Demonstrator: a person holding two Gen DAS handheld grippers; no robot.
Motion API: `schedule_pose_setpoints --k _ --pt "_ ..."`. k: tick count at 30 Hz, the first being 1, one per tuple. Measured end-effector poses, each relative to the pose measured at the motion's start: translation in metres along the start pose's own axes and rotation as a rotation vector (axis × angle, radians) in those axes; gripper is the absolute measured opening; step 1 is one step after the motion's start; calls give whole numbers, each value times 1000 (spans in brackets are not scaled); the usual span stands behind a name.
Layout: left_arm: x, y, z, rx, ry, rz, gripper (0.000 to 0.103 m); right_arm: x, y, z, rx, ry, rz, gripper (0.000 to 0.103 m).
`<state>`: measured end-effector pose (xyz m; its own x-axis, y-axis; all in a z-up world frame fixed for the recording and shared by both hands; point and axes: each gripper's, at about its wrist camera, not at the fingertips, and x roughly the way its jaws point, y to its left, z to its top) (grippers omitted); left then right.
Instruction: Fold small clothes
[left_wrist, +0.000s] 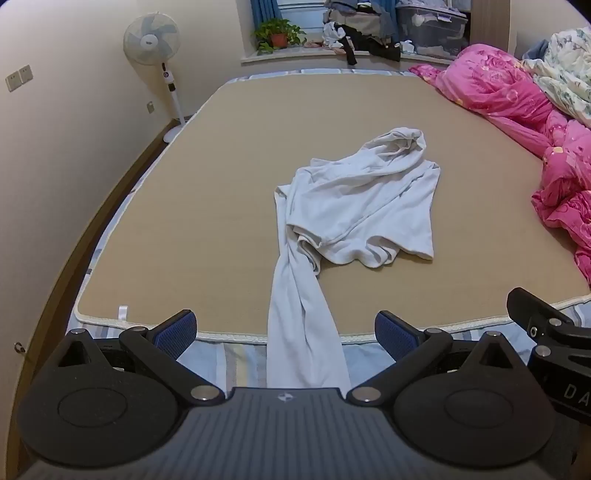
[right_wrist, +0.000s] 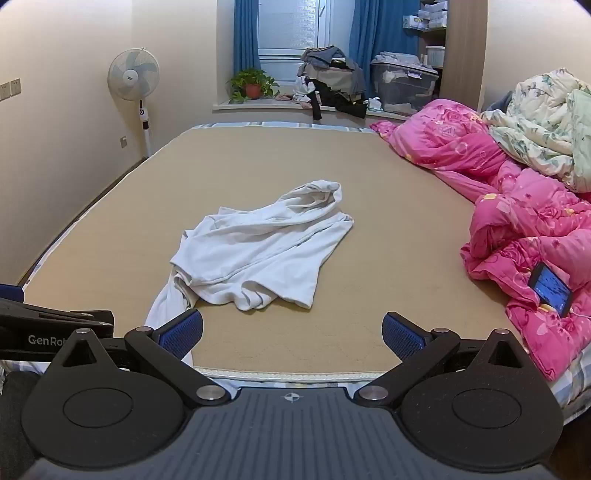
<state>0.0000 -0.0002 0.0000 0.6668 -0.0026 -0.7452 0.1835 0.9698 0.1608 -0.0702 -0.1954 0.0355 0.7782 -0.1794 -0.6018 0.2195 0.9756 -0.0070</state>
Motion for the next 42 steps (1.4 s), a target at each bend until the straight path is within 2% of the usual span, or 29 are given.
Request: schedule_pose_setpoints --k 2,23,35,42 --pt "1 1 1 -9 15 -20 103 0 0 0 0 -1 0 102" --pt "2 2 -1 -15 4 -6 103 7 5 -1 2 16 -2 102" --pt "-2 2 -2 -7 -18 -23 103 8 4 -1 5 17 1 102" --pt "-5 4 -1 -11 -61 9 103 11 7 -3 -2 16 3 102"
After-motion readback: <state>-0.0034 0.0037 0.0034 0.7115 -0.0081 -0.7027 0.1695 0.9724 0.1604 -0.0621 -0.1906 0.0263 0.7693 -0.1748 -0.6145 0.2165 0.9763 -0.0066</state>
